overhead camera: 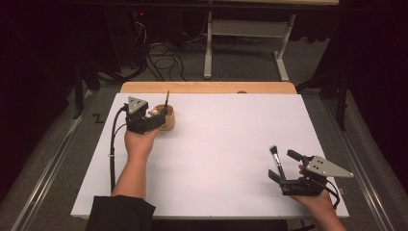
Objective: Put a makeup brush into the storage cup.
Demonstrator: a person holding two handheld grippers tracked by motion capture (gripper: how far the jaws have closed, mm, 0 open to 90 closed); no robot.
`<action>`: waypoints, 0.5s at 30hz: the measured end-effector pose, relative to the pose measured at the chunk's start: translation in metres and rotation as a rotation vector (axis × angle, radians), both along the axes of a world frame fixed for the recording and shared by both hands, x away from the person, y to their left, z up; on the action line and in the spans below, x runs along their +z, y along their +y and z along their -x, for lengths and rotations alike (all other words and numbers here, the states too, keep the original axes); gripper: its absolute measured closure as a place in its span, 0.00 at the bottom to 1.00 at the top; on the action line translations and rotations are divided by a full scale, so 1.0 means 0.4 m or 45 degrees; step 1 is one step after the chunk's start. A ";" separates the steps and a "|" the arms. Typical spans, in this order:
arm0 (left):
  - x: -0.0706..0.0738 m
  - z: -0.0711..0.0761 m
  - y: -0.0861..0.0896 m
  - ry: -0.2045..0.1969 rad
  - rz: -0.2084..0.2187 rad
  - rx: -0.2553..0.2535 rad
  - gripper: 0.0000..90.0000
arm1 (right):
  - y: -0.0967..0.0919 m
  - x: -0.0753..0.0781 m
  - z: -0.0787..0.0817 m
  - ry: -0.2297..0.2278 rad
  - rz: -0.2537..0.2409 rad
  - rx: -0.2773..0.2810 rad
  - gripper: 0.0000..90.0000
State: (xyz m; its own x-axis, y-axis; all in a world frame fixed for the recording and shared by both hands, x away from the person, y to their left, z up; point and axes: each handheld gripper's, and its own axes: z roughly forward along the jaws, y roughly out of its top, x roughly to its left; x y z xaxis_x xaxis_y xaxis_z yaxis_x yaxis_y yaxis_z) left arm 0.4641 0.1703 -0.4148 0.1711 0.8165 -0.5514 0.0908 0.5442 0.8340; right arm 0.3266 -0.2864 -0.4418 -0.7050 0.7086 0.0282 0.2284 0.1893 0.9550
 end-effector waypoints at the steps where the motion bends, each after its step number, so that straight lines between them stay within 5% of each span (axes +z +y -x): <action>1: 0.000 0.005 0.001 0.002 -0.002 -0.002 0.19 | 0.001 0.000 0.000 -0.001 0.001 0.000 0.01; 15: -0.020 0.077 0.012 0.055 0.016 -0.009 0.01 | -0.003 -0.007 -0.002 0.013 0.020 -0.018 0.01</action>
